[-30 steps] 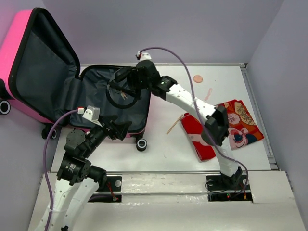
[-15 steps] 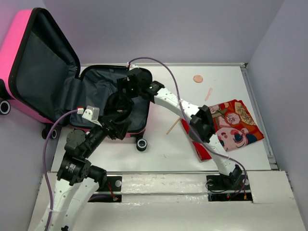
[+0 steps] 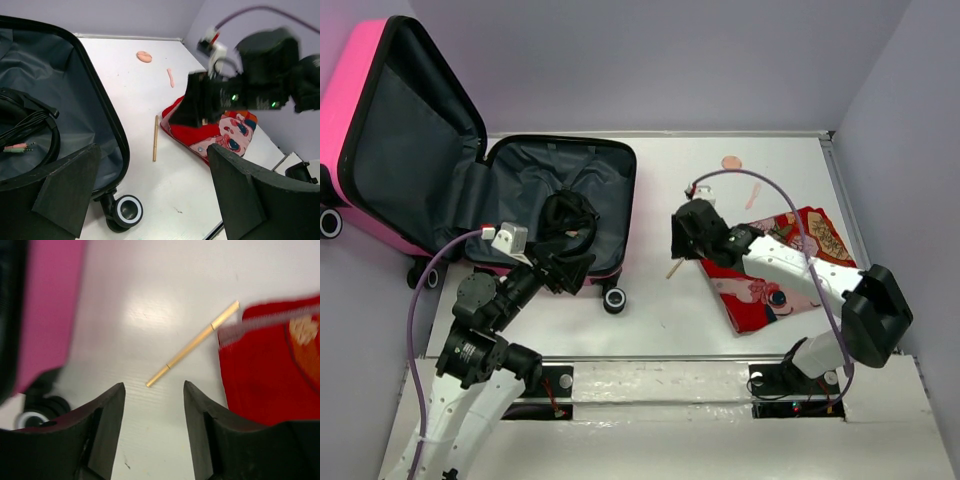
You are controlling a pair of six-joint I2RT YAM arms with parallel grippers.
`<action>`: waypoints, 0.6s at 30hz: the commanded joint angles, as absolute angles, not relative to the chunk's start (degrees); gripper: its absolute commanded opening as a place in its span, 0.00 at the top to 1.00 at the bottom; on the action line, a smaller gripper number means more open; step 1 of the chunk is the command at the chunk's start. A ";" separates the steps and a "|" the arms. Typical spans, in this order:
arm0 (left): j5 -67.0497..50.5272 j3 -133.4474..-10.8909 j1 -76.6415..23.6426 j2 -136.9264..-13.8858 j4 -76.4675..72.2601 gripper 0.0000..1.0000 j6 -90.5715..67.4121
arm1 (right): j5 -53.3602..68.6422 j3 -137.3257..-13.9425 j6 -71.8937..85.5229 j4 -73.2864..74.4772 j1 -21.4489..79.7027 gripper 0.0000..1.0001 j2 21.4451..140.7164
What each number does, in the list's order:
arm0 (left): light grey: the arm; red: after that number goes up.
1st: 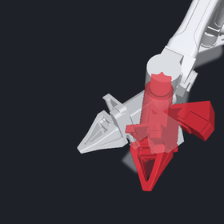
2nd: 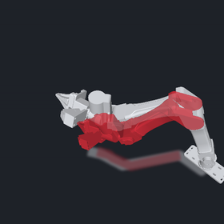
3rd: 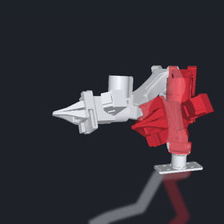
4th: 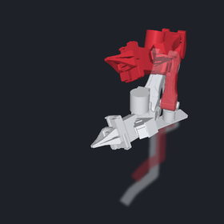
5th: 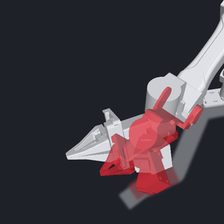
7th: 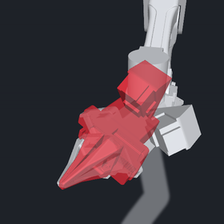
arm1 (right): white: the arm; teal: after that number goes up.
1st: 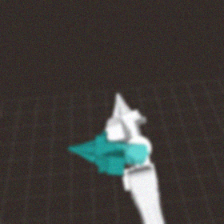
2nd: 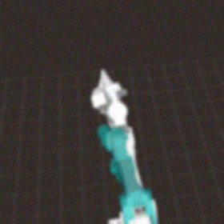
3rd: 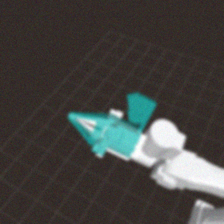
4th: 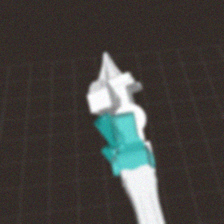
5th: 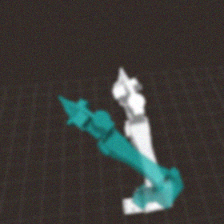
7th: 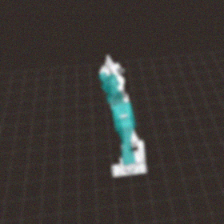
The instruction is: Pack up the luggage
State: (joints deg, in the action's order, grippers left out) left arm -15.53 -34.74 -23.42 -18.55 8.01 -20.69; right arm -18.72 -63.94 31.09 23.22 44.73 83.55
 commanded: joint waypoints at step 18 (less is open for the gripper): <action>-16.79 -35.33 -23.82 -17.76 6.06 0.01 -21.09 | -21.88 -64.42 39.46 18.28 44.21 0.44 102.03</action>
